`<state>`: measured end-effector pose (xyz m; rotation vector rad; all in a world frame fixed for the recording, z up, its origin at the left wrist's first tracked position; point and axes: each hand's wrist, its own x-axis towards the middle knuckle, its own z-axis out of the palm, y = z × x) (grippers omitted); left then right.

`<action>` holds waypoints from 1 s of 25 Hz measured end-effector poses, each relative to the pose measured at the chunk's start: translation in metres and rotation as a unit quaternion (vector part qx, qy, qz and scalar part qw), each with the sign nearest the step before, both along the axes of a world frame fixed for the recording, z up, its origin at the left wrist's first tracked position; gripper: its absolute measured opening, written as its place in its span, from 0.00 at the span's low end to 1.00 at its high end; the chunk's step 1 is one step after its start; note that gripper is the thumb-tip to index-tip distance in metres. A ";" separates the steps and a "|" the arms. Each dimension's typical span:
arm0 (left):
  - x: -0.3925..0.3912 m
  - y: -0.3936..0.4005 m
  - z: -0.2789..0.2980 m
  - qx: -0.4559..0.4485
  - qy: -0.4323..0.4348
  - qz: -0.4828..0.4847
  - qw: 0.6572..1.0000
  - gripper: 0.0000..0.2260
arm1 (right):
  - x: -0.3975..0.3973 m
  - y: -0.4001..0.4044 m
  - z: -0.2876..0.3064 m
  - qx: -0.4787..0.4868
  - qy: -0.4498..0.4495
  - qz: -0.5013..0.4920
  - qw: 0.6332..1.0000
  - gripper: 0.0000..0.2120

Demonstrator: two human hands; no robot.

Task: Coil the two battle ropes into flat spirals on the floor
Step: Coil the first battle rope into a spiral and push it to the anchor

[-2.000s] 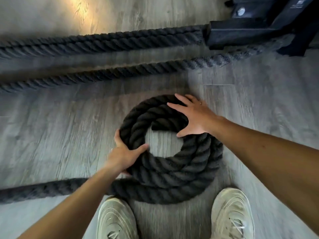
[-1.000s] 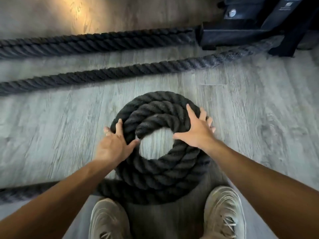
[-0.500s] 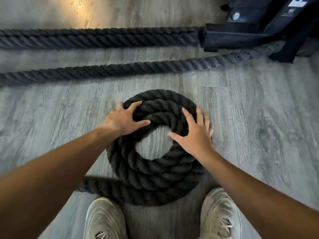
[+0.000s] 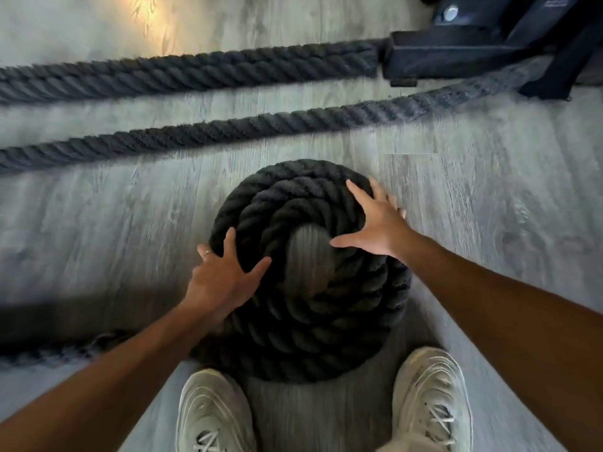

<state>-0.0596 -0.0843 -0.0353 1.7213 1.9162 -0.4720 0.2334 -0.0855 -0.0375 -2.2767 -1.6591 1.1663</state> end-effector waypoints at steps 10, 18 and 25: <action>0.016 0.078 0.003 0.020 -0.072 -0.107 0.991 0.45 | -0.069 -0.112 -0.027 0.013 -0.104 -0.206 0.973 0.51; 0.001 0.045 0.000 0.048 0.012 0.009 0.999 0.49 | -0.009 -0.036 -0.024 0.039 -0.083 -0.019 0.996 0.49; -0.020 0.016 0.002 0.045 0.013 0.010 0.999 0.54 | -0.019 -0.025 -0.013 0.137 -0.137 -0.043 0.980 0.43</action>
